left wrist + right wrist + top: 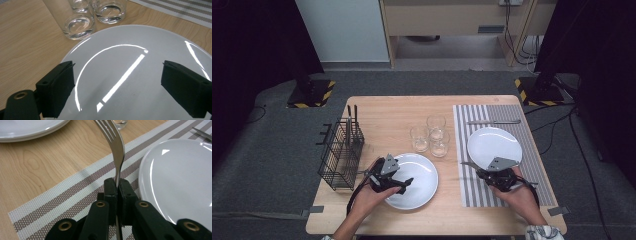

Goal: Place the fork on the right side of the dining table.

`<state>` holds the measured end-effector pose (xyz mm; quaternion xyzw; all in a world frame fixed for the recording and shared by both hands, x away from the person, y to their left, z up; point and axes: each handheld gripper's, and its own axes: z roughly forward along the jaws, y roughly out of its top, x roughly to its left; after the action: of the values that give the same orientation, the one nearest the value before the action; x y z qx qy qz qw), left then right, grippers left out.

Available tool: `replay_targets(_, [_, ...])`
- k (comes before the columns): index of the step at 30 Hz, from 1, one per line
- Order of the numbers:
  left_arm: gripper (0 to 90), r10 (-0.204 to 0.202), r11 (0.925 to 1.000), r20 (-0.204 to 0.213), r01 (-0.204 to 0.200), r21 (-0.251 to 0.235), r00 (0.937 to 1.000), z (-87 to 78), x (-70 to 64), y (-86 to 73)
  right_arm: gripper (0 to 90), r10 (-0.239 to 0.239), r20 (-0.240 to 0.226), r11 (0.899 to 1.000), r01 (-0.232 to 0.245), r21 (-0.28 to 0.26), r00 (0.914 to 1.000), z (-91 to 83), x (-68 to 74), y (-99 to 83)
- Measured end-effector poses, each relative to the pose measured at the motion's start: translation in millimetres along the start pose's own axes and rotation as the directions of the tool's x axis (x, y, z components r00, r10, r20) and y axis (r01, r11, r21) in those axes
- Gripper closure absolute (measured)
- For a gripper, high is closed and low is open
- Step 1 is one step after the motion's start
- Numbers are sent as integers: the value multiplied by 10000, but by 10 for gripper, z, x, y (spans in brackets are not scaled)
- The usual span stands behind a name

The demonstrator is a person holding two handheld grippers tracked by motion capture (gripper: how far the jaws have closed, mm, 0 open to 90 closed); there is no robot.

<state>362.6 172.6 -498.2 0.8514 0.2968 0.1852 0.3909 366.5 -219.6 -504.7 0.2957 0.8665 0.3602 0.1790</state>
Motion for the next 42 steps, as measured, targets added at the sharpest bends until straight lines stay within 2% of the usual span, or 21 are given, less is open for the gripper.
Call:
replay_targets(10, [110, 20, 9999, -93, -19, 114, 10000, 9, 10, -14, 859, -62, 111, 9997, 60, 222, 9999, 121, 45, -22])
replay_targets(20, [113, 72, 9998, -96, -70, 212, 9999, 21, 1, -21, 860, 96, -49, 9992, -94, 379, 9999, 201, 54, -52])
replay_targets(28, [115, 144, 9994, -74, -142, 309, 9999, 36, -16, -25, 857, -17, -104, 9987, 23, 517, 9999, 217, 80, -51])
replay_targets(31, [116, 165, 9993, -52, -164, 348, 9998, 43, -21, -29, 840, -50, -99, 9985, 56, 541, 9999, 225, 81, -57])
replay_targets(34, [116, 171, 9993, -57, -169, 341, 9998, 43, -22, -28, 787, -68, -52, 9986, 71, 517, 10000, 218, 80, -53])
replay_targets(39, [117, 148, 9993, -88, -145, 341, 9999, 40, -17, -28, 667, 43, 146, 10000, -42, -47, 9999, 216, 120, 16])
replay_targets(42, [117, 147, 9993, -96, -144, 332, 9998, 37, -17, -28, 638, 199, 347, 9994, -189, -287, 9992, 282, 161, 77])
